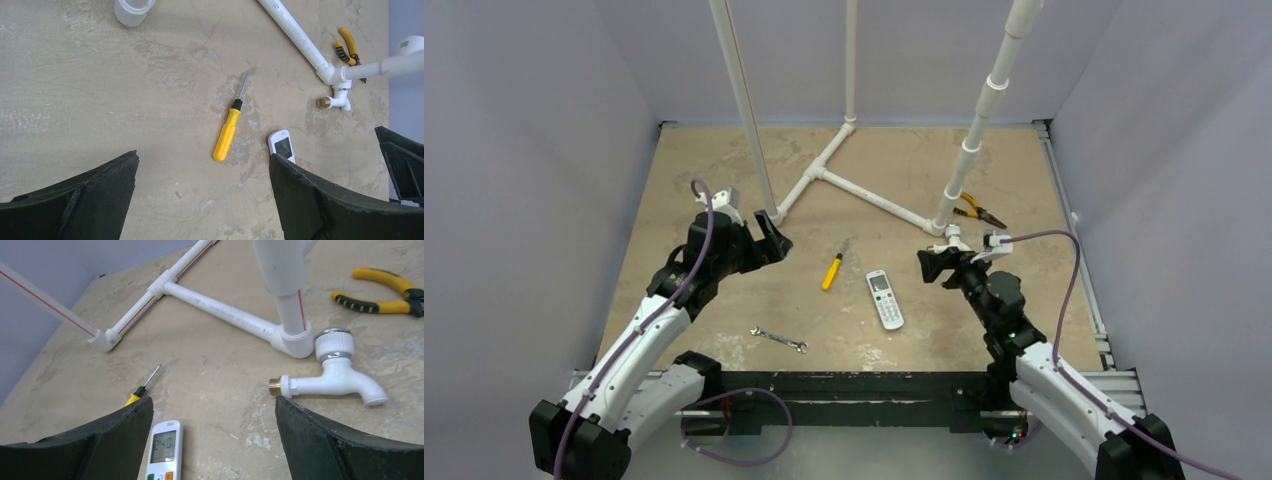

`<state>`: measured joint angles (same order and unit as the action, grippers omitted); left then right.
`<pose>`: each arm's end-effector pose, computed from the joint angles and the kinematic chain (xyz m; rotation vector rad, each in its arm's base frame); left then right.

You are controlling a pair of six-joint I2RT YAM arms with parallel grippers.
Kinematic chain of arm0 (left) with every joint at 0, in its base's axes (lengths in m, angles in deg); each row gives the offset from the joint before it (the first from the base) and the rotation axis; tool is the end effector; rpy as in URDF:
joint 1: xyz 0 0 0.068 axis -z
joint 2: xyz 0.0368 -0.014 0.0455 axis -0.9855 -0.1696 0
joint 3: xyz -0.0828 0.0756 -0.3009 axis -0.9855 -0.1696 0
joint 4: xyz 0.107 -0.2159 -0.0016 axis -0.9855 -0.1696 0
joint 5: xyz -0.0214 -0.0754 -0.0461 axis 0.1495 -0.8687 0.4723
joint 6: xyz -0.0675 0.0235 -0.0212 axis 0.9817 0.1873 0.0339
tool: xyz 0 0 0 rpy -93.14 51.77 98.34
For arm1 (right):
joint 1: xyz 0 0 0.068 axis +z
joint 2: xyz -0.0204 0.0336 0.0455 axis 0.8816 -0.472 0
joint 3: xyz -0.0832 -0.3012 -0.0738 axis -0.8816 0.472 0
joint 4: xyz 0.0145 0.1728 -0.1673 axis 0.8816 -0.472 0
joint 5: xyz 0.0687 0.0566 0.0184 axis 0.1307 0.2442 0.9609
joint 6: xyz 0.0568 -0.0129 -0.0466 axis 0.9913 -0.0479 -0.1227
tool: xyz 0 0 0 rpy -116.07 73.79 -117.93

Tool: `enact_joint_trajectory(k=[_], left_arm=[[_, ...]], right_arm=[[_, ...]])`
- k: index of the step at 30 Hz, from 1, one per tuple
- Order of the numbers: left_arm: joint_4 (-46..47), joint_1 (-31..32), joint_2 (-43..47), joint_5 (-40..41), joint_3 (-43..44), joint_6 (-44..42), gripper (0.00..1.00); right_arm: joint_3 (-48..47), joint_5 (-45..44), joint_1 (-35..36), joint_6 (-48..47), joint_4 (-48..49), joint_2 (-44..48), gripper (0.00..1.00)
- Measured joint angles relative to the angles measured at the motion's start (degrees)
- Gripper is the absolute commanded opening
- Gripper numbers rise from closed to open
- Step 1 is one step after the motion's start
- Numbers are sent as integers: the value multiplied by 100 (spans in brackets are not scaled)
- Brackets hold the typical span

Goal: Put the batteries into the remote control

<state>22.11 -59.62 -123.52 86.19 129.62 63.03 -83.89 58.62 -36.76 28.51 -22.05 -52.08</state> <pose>0.1506 -0.0585 0.3009 -0.3472 2.1992 -0.6240 0.1233 0.0515 0.2353 0.1176 1.7156 0.6236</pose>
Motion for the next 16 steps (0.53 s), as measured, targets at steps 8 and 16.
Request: enact_joint_trajectory(k=[8,16], left_arm=[[151,0,-2,35,-20,0,100],[111,0,-133,59,-20,-13,99]], right_arm=[[208,-446,0,-358,90,223,92],[155,-492,-2,-472,-372,195,92]])
